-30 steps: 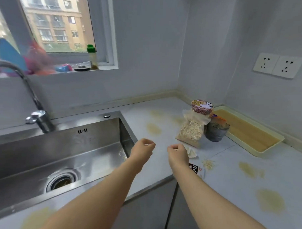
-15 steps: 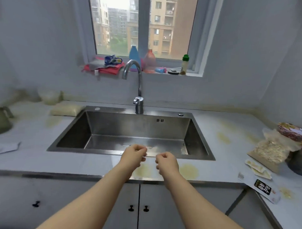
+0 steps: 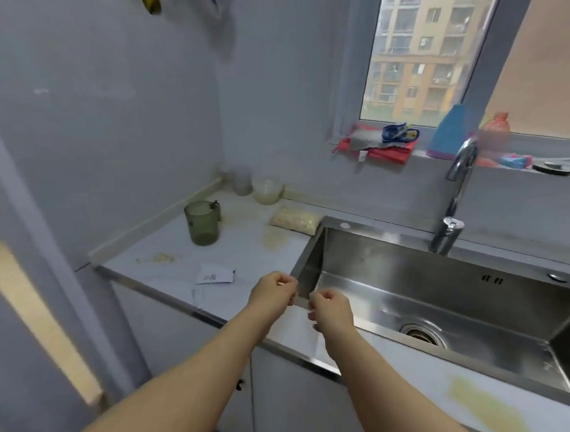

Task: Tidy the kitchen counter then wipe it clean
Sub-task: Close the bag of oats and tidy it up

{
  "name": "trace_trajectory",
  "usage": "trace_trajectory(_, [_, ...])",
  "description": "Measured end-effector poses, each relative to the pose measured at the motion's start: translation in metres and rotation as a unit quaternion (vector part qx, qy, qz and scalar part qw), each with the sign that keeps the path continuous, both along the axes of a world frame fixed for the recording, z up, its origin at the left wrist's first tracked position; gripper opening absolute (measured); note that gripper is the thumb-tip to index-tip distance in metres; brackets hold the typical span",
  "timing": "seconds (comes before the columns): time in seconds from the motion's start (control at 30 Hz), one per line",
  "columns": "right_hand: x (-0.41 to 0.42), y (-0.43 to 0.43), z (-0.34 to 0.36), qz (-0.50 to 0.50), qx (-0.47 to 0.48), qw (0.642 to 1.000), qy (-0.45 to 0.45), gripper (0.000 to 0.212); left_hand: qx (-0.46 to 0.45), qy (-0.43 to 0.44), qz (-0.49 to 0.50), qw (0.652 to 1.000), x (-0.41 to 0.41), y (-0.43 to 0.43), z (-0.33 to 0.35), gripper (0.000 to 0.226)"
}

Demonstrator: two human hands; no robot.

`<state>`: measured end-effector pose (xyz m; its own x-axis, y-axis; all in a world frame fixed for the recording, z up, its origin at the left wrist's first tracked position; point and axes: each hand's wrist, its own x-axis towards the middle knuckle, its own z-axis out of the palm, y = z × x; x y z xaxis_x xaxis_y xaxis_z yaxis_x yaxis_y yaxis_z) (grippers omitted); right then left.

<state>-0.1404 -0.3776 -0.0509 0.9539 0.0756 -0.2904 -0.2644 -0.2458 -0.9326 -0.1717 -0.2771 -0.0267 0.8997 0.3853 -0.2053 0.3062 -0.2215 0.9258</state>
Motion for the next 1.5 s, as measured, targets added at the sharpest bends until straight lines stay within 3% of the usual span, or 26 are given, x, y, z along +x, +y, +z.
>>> trace_trajectory(0.3, [0.055,0.101,-0.009,0.001,-0.010,0.999,0.033,0.016,-0.027,0.019,0.024,0.999,0.055,0.105,-0.008,0.010])
trace_trajectory(0.77, [0.240,0.111,-0.023,-0.017,-0.059,0.998,0.013,0.013,-0.053,0.045,0.010,0.998,0.235,0.120,-0.026,0.013])
trace_trajectory(1.0, [0.297,0.122,-0.012,0.045,-0.236,0.966,-0.100,0.036,-0.053,0.063,0.030,0.996,0.290,0.132,-0.040,0.015])
trace_trajectory(1.1, [0.319,0.131,-0.010,0.090,-0.299,0.939,-0.143,0.045,-0.021,0.054,0.038,0.998,0.310,0.140,-0.041,0.013])
trace_trajectory(1.17, [0.332,0.138,-0.013,0.140,-0.346,0.916,-0.147,0.062,0.067,0.057,0.050,0.995,0.321,0.146,-0.043,0.008])
trace_trajectory(1.27, [0.348,0.146,-0.024,0.197,-0.379,0.899,-0.102,0.080,0.193,0.071,0.048,0.978,0.338,0.158,-0.048,0.021])
trace_trajectory(1.4, [0.356,0.144,-0.042,0.197,-0.417,0.879,-0.123,0.067,0.214,0.090,0.009,0.973,0.353,0.165,-0.056,0.028])
trace_trajectory(1.5, [0.359,0.144,-0.039,0.154,-0.404,0.890,-0.147,0.051,0.186,0.062,0.024,0.980,0.354,0.166,-0.061,0.029])
